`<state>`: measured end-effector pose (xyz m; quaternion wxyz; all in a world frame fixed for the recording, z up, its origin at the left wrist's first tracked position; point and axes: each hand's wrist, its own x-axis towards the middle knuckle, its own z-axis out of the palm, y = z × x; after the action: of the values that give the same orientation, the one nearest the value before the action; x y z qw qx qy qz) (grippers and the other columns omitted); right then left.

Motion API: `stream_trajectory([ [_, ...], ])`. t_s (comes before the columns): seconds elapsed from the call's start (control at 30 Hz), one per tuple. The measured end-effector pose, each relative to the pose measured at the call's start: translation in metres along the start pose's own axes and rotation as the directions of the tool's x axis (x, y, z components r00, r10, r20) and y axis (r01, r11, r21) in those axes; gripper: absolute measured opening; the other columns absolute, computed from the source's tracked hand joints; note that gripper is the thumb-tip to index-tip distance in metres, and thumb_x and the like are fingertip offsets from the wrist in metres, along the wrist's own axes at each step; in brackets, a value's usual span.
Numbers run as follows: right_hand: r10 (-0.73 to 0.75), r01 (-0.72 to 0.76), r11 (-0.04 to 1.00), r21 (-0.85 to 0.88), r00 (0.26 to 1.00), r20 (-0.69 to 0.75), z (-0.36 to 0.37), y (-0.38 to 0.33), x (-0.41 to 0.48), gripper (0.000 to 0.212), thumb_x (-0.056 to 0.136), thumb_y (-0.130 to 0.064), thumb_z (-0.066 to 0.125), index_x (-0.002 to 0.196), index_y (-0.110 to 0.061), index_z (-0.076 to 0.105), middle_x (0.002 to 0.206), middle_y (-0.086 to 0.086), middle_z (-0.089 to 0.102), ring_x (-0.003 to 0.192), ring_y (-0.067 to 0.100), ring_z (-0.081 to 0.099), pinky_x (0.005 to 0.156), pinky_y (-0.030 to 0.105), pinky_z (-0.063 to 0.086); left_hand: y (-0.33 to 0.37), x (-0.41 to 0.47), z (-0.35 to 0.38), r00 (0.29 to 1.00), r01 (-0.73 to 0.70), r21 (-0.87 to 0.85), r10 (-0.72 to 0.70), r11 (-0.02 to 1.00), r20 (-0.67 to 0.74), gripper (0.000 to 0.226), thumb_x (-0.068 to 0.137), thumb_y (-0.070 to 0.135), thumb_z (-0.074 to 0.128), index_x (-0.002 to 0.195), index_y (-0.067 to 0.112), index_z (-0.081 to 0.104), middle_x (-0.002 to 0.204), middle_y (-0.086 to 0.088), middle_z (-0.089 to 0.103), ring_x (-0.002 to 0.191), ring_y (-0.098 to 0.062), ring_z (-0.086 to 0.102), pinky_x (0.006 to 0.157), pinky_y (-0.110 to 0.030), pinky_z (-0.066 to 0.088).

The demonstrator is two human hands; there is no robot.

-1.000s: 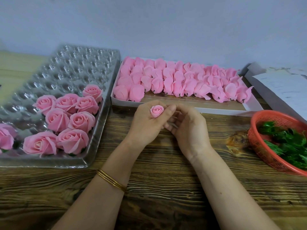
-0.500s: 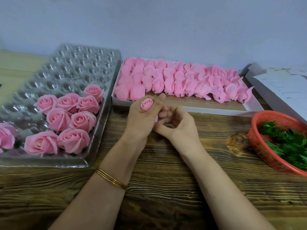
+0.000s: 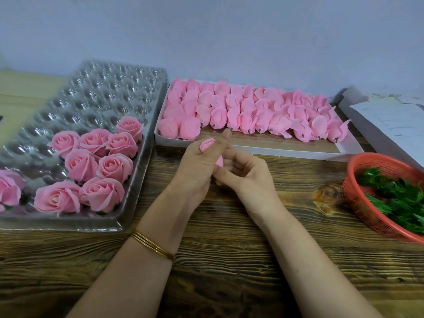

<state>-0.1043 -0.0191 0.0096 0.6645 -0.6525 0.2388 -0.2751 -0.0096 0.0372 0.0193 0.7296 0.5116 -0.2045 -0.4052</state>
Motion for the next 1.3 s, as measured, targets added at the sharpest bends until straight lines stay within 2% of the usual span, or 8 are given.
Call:
stream_trajectory([
  [0.13,-0.013,0.012,1.000,0.027,0.999,0.033,0.000,0.002,0.000,0.019,0.084,0.000,0.072,0.102,-0.005,0.071,0.082,0.016,0.069,0.075,0.015,0.062,0.074,0.022,0.053,0.003,0.000,-0.003,1.000,0.019,0.048,-0.020,0.999,0.021,0.040,0.071,0.046,0.069,0.080,0.008,0.062,0.071,-0.008,0.058,0.077,-0.029,0.055,0.078,-0.046,0.042],
  [0.3,-0.011,0.010,1.000,0.018,0.999,0.042,-0.001,0.004,0.000,0.023,0.084,-0.002,0.073,0.106,-0.007,0.073,0.081,0.006,0.071,0.094,0.014,0.060,0.092,0.036,0.049,0.003,0.000,-0.004,0.997,0.007,0.086,-0.014,0.996,0.077,0.040,0.071,0.046,0.069,0.078,0.007,0.060,0.065,-0.004,0.057,0.063,-0.018,0.057,0.069,-0.035,0.042],
  [0.43,-0.047,0.044,0.998,0.038,0.996,0.069,0.000,0.005,0.001,0.020,0.085,0.001,0.071,0.102,-0.008,0.072,0.069,0.000,0.067,0.070,0.005,0.060,0.076,0.021,0.049,0.001,0.001,-0.008,0.991,-0.040,0.092,0.028,0.995,0.127,0.043,0.074,0.044,0.073,0.088,0.005,0.059,0.070,-0.011,0.050,0.062,-0.018,0.055,0.063,-0.034,0.041],
  [0.57,-0.057,0.051,0.996,0.071,0.995,0.083,-0.001,0.007,0.003,0.021,0.085,0.001,0.069,0.101,-0.013,0.072,0.072,0.010,0.060,0.068,0.013,0.054,0.068,0.021,0.048,-0.003,0.005,-0.013,0.986,-0.063,0.117,0.044,0.991,0.161,0.031,0.080,0.035,0.075,0.066,0.016,0.056,0.063,-0.005,0.050,0.056,-0.017,0.052,0.050,-0.027,0.039],
  [0.67,-0.019,-0.003,0.988,0.153,0.989,0.145,-0.003,0.008,0.003,0.025,0.084,0.001,0.068,0.105,-0.013,0.071,0.075,0.000,0.066,0.072,0.010,0.056,0.068,0.018,0.049,-0.001,0.006,-0.016,0.976,-0.063,0.109,0.039,0.992,0.215,0.031,0.075,0.038,0.078,0.066,0.015,0.060,0.062,-0.006,0.053,0.054,-0.017,0.052,0.044,-0.023,0.042],
  [0.8,0.045,-0.098,0.967,0.235,0.974,0.224,-0.007,0.008,0.005,0.049,0.075,-0.011,0.067,0.122,-0.002,0.061,0.079,-0.006,0.069,0.079,0.008,0.059,0.069,0.016,0.050,0.000,0.005,-0.018,0.971,-0.057,0.125,0.026,0.991,0.236,0.024,0.078,0.028,0.076,0.077,0.009,0.062,0.063,-0.003,0.057,0.056,-0.013,0.056,0.051,-0.024,0.046],
  [1.07,0.087,-0.220,0.906,0.363,0.933,0.348,-0.012,0.004,0.005,0.019,0.082,-0.007,0.064,0.100,-0.008,0.070,0.081,0.001,0.068,0.080,0.010,0.063,0.075,0.021,0.055,0.005,0.003,-0.021,0.965,-0.060,0.177,0.011,0.982,0.262,0.014,0.077,0.027,0.079,0.076,0.015,0.072,0.072,-0.003,0.065,0.072,-0.014,0.062,0.069,-0.030,0.050],
  [1.3,0.106,-0.276,0.862,0.425,0.918,0.381,-0.013,0.001,0.005,0.020,0.084,0.000,0.056,0.100,-0.005,0.068,0.082,0.006,0.068,0.079,0.013,0.064,0.074,0.024,0.055,0.008,0.001,-0.022,0.955,-0.005,0.185,-0.050,0.983,0.292,0.033,0.075,0.022,0.080,0.107,0.016,0.074,0.096,-0.001,0.071,0.093,-0.016,0.066,0.086,-0.033,0.051],
])
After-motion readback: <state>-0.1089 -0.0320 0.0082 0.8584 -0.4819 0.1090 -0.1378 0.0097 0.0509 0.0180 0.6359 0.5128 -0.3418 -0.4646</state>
